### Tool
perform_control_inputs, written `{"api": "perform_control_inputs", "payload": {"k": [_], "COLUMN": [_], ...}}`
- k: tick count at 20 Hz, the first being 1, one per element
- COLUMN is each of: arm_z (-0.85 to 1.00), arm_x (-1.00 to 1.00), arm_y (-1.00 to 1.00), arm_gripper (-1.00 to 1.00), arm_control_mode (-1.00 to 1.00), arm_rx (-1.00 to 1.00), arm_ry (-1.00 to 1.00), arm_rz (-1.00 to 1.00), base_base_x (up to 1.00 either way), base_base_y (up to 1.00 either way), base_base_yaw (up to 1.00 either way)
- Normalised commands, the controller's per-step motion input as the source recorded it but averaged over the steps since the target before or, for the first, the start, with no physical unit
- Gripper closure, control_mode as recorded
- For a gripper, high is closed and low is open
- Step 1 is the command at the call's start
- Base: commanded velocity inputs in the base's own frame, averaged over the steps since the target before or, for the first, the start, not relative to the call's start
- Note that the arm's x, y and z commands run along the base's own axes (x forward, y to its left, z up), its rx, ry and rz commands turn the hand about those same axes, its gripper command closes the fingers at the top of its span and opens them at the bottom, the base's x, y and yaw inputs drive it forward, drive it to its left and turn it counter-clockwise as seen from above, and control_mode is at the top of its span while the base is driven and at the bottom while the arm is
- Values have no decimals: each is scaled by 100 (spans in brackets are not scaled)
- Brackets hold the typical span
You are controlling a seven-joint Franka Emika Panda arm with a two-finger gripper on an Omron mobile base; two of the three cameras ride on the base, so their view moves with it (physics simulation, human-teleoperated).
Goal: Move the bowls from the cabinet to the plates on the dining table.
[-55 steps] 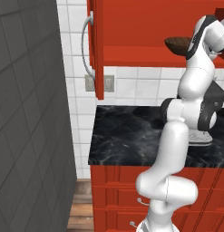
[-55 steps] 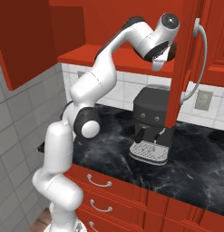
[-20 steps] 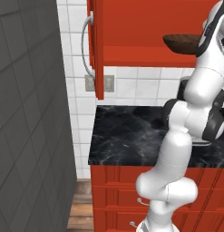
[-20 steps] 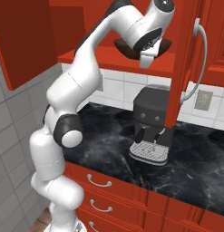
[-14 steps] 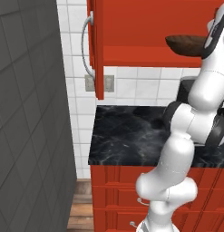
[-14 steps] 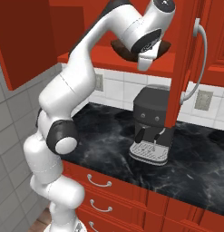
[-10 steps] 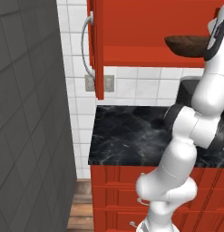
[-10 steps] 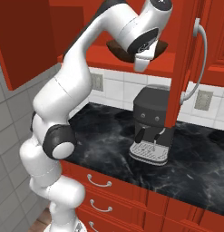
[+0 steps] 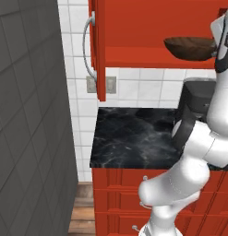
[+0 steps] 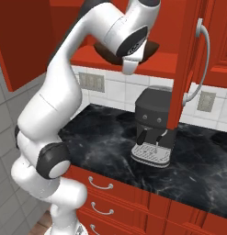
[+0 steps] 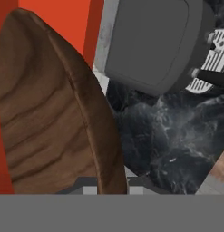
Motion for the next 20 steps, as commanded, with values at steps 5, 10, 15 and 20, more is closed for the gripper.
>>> {"api": "perform_control_inputs", "payload": {"k": [5, 10, 15, 20], "arm_z": [4, 1, 0, 0], "arm_x": [-84, -89, -72, -70], "arm_y": [31, 42, 33, 6], "arm_gripper": [100, 100, 100, 100], "arm_control_mode": [-100, -100, -100, -100], "arm_rx": [0, 0, 0, 0], "arm_ry": [-5, -7, 0, 0], "arm_rz": [0, 0, 2, 2], "base_base_x": [0, 0, 0, 0], "base_base_y": [0, 0, 0, 0], "base_base_yaw": [0, 0, 0, 0]}}
